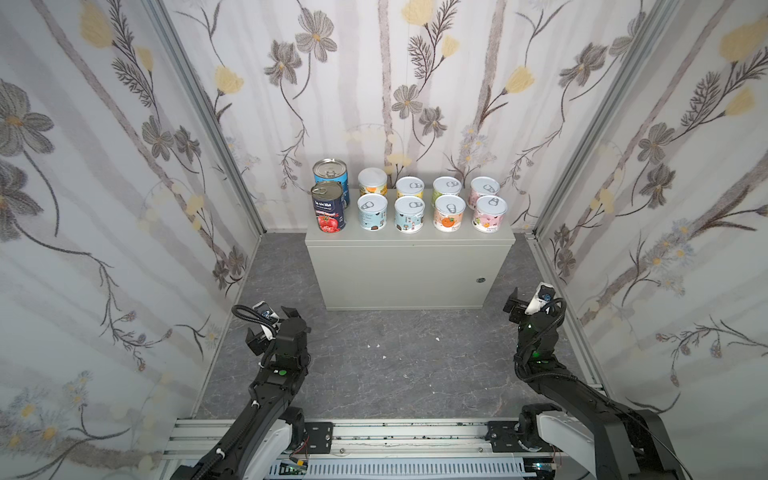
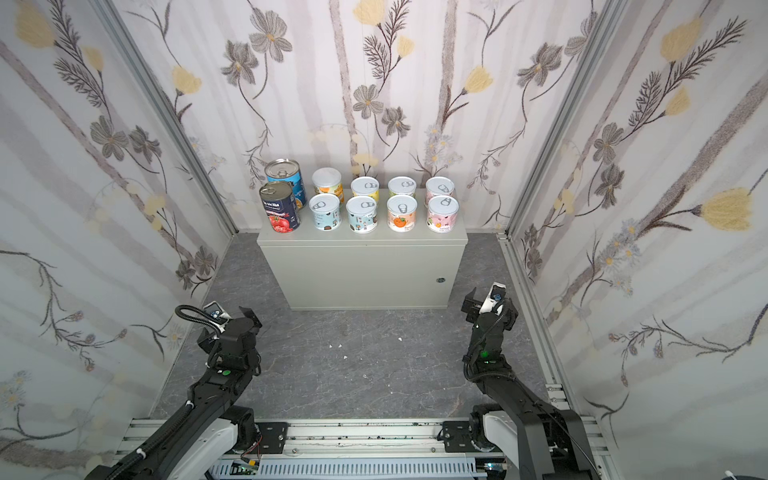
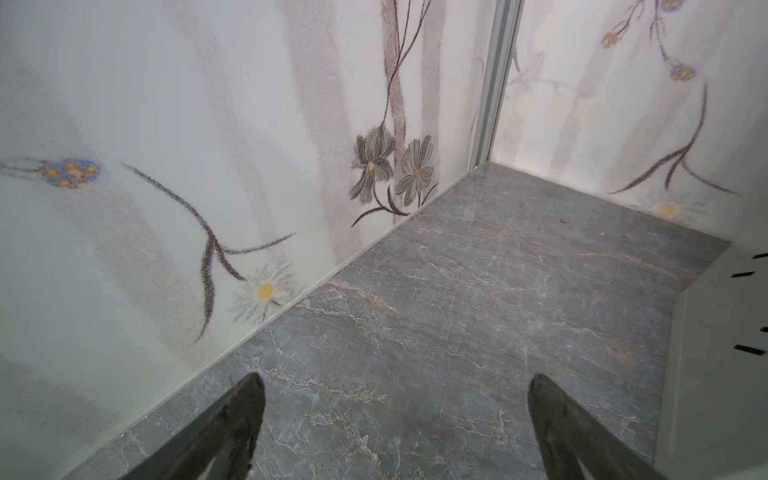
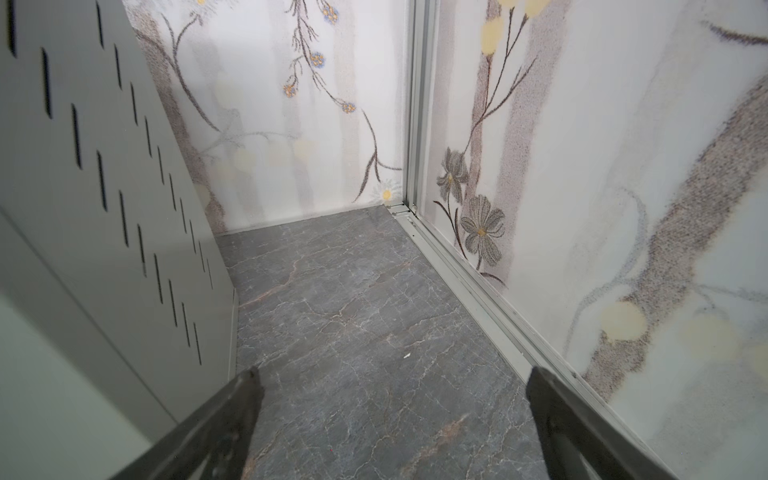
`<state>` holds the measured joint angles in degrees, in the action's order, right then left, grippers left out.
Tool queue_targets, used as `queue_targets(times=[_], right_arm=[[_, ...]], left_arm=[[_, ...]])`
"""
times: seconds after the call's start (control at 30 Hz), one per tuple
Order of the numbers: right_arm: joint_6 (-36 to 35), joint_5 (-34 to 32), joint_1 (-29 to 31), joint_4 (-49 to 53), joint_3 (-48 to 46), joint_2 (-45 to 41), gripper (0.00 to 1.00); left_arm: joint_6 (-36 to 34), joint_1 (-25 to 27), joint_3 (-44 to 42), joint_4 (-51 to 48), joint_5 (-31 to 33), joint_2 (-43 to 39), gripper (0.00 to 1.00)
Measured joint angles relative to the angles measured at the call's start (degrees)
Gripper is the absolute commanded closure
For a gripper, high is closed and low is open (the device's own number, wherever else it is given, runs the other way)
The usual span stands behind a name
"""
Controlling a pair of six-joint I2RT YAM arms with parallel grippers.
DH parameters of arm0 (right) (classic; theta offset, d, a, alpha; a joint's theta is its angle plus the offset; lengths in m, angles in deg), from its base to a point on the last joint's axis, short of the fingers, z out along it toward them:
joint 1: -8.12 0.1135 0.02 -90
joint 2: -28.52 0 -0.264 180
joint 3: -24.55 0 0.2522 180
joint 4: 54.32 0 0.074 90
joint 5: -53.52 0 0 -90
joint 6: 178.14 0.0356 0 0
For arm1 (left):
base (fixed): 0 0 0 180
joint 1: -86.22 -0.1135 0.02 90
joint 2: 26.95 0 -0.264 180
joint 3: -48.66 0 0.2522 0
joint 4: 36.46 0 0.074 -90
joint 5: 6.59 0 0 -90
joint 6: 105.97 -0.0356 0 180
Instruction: Place and organize the canned foods onto the counter
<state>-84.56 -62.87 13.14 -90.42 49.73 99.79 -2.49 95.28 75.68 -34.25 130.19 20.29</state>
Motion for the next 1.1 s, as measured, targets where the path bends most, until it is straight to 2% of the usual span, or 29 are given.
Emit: queue_targets(times=[0.1, 0.17, 0.3, 0.37, 0.53, 0.67, 1.1], right_arm=[[-0.2, 2.89, -1.51, -4.15, -0.22, 2.93, 0.0], [-0.2, 7.13, -2.58, -10.49, -1.07, 5.05, 0.0], [-1.09, 14.49, -3.23, -21.75, -4.35, 12.63, 0.0], [-1.6, 18.14, -3.58, -22.71, -4.98, 14.16, 0.0], [-1.68, 18.64, -3.8, -24.37, -0.85, 14.67, 0.0], [-1.68, 18.99, -3.78, -24.44, -0.48, 14.91, 0.0], [-1.68, 19.23, -3.8, -24.48, -0.48, 14.95, 0.0]], left_arm=[[-1.27, -4.85, 0.2, 5.38, -5.97, 7.23, 0.0], [-1.6, -6.93, 1.6, 7.96, -10.1, 13.22, 0.0], [-3.91, -7.65, 3.67, 17.59, -18.03, 25.05, 0.0], [-5.01, -7.74, 4.74, 21.49, -21.38, 29.9, 0.0], [-8.55, -7.76, 7.85, 31.32, -30.67, 40.81, 0.0], [-10.49, -7.91, 8.55, 31.89, -36.44, 42.4, 0.0], [-11.61, -8.04, 8.61, 33.94, -39.39, 42.58, 0.0]])
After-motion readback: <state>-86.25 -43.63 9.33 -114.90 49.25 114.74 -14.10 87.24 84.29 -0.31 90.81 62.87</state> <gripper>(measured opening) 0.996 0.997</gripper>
